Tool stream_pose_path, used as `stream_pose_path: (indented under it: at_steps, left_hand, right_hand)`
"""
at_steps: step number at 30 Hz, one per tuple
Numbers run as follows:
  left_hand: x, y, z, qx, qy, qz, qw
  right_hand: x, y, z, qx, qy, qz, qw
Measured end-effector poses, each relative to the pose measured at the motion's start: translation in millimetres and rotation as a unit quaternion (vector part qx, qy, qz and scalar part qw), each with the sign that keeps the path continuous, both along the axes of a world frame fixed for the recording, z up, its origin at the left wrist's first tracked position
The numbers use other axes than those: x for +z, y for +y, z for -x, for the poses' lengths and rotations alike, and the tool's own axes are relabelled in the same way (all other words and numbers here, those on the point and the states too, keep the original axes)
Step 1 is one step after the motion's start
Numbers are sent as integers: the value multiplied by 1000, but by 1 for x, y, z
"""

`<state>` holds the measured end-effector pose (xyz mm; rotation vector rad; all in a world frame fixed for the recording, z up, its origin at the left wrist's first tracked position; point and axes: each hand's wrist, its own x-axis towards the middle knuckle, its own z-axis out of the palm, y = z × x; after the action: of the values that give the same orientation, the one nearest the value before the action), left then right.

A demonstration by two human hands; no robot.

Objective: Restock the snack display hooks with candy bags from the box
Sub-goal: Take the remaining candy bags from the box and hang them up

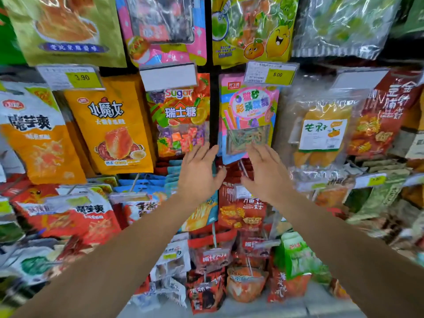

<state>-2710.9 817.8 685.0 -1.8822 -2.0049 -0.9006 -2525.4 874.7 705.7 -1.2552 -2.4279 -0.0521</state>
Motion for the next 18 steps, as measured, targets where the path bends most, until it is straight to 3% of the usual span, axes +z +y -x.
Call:
stream_pose_path:
  at_steps: [10, 18]
  left_hand:
    - [-47, -116, -32, -4, -86, 62, 994]
    - [-120, -261, -49, 35, -153, 159, 975]
  right_hand:
    - [-62, -117, -21, 9, -20, 59, 998]
    - [-136, -250, -34, 30, -45, 175, 983]
